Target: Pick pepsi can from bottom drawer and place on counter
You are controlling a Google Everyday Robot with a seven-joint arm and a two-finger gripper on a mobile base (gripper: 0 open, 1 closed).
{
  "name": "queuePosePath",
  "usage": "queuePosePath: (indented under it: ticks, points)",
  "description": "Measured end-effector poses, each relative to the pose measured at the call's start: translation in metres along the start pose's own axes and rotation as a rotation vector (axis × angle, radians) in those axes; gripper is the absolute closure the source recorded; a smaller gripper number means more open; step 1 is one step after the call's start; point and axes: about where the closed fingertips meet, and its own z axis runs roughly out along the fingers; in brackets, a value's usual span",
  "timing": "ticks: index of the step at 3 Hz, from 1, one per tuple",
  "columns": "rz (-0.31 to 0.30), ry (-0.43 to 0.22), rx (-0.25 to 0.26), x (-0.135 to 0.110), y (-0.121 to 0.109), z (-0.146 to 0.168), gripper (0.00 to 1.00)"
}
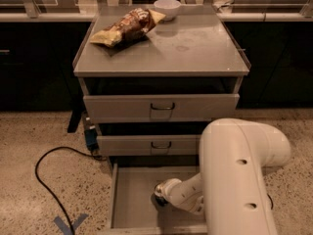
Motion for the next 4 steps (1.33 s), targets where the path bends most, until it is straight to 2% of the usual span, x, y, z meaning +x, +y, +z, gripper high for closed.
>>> queuePosePath:
  ticks: [1,2,4]
  points:
    - [0.014,-0.009,-0.06,-0.044,-0.005,-0.036,1.0]
    - [0.037,0.002,-0.096,-0.09,-0.009,-0.068,1.0]
    - [0.102,0.005,-0.138,-0.177,-0.006,-0.128,1.0]
